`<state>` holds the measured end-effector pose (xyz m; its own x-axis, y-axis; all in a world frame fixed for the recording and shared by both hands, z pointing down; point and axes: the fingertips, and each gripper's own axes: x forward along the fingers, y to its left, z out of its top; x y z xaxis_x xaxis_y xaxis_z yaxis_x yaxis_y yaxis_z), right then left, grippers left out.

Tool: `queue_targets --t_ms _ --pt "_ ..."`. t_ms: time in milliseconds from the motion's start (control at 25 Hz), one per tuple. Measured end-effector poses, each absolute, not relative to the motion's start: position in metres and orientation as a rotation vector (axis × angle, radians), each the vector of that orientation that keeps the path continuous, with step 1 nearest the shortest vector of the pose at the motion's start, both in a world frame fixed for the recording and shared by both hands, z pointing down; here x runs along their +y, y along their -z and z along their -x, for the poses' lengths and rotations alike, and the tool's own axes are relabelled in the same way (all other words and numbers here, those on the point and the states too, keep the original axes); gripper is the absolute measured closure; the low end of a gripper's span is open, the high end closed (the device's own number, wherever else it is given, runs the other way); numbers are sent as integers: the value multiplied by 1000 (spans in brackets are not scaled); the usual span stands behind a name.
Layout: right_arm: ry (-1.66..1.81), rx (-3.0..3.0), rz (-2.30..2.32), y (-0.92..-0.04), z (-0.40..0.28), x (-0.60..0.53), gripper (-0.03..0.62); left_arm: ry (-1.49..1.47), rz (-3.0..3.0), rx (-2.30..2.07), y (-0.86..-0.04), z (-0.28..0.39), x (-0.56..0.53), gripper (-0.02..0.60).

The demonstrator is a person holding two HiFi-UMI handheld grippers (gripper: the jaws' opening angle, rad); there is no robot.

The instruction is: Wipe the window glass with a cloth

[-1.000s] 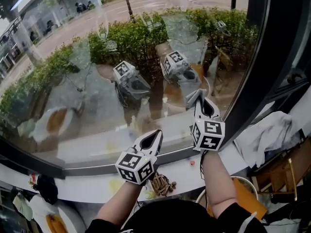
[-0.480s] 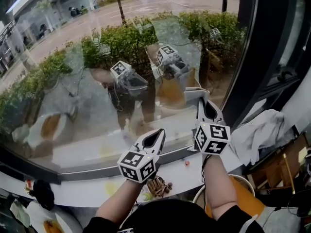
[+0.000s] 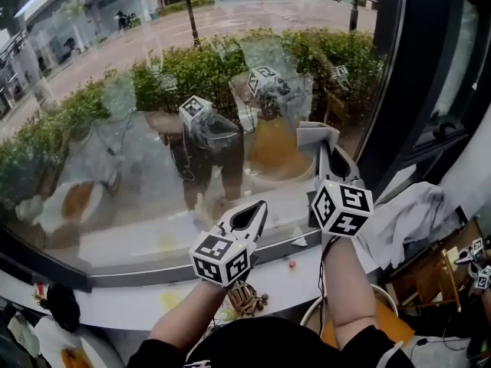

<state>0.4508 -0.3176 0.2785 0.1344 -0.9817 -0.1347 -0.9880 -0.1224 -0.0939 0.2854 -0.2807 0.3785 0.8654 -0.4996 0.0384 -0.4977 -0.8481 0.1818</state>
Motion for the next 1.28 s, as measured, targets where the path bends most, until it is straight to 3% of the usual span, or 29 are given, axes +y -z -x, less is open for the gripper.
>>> queue_targets --t_ms 640,1280 --pt "-46 2009 2236 -280 -351 -360 554 84 -2840 -888 -370 -179 -302 574" --pt "-34 2070 2174 -276 -333 -370 554 93 -2780 -1026 -366 -164 -298 574"
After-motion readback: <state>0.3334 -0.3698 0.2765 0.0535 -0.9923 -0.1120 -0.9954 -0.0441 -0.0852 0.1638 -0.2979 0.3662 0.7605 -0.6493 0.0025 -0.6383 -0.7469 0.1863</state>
